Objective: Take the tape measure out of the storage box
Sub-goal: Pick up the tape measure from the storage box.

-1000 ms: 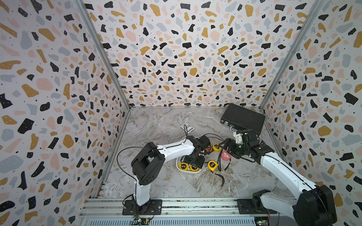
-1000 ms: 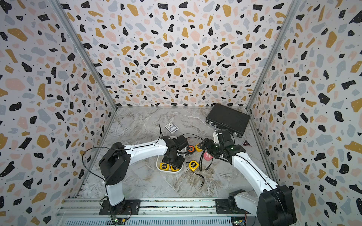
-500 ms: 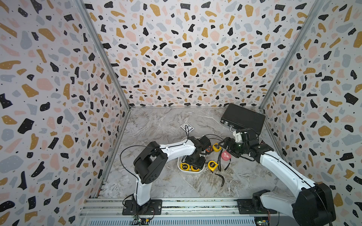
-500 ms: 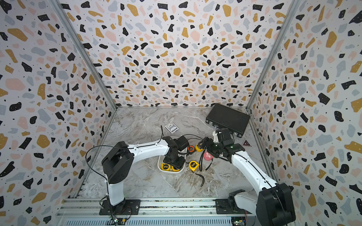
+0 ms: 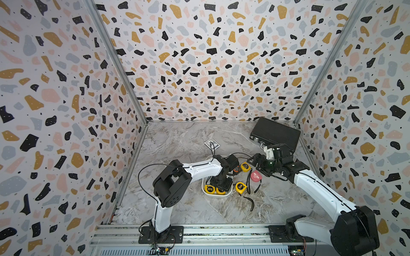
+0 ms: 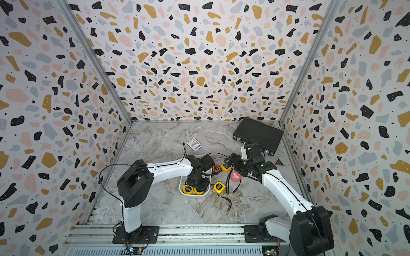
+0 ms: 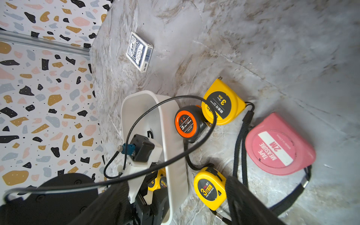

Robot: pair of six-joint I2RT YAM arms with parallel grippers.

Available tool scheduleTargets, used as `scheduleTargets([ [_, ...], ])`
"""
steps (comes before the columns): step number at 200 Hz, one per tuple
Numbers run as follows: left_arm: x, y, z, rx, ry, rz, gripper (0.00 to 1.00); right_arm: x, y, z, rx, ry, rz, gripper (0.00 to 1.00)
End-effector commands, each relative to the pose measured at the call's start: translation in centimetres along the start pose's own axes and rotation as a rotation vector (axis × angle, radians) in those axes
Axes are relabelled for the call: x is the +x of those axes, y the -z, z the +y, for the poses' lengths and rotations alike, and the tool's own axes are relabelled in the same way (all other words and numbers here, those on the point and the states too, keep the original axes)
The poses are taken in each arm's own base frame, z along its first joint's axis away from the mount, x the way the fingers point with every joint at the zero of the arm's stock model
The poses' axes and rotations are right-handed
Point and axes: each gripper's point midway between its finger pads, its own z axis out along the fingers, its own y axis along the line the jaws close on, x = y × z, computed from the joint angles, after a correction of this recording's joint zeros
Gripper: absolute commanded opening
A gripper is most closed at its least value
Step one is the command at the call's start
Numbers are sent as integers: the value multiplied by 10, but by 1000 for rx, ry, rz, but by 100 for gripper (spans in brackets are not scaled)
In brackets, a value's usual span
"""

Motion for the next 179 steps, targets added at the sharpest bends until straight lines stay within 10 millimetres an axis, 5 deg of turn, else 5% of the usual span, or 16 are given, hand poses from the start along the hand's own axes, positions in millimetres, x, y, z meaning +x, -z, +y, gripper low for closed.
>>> scheduleTargets([
  [1, 1, 0, 2, -28, -12, 9, 60, -13, 7, 15, -31, 18, -41, 83],
  [27, -1, 5, 5, -49, -3, -5, 74, -11, 9, 15, -36, 19, -43, 83],
  [68, -1, 6, 7, -65, -5, -7, 73, -11, 11, 15, -39, 19, -46, 83],
  [134, 3, 4, 8, -75, 1, 5, 59, -12, 11, 16, -41, 15, -54, 83],
  [179, -1, 8, 8, -77, 7, -7, 42, -13, 11, 18, -47, 15, -57, 82],
])
